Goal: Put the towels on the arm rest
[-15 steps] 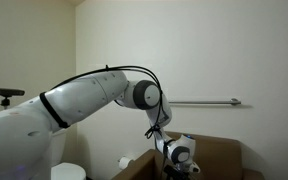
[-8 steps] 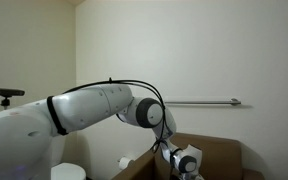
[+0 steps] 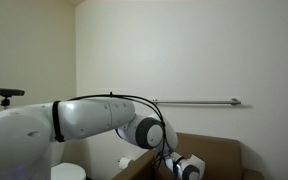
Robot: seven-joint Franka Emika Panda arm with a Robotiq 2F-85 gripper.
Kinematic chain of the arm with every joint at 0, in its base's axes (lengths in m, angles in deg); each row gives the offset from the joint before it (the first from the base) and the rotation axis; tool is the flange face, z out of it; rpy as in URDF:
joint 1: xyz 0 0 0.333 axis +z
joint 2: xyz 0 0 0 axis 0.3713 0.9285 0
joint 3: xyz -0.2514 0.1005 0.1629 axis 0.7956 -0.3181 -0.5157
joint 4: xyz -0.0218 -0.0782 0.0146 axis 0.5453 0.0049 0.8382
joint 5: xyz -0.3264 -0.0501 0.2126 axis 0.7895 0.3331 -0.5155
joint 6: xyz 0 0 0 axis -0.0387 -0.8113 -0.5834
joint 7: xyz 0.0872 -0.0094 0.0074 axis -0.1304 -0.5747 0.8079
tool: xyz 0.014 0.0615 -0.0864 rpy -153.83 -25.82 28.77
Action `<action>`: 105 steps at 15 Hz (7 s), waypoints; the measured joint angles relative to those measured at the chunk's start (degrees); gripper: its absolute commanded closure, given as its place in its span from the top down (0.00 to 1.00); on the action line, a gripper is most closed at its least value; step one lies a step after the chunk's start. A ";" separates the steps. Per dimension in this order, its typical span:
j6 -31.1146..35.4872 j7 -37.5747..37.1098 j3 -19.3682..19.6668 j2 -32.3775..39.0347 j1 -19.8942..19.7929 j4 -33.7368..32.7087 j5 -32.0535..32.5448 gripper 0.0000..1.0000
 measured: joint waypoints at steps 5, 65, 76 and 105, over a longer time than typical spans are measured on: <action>-0.23 -0.86 0.16 -0.05 -0.06 -1.36 0.00 0.09; 18.70 -9.97 -3.94 -75.68 24.77 60.30 18.01 0.06; 17.49 6.12 -6.74 -68.41 24.86 59.66 17.80 0.06; -7.05 40.36 -10.26 -37.08 22.03 25.33 18.55 0.99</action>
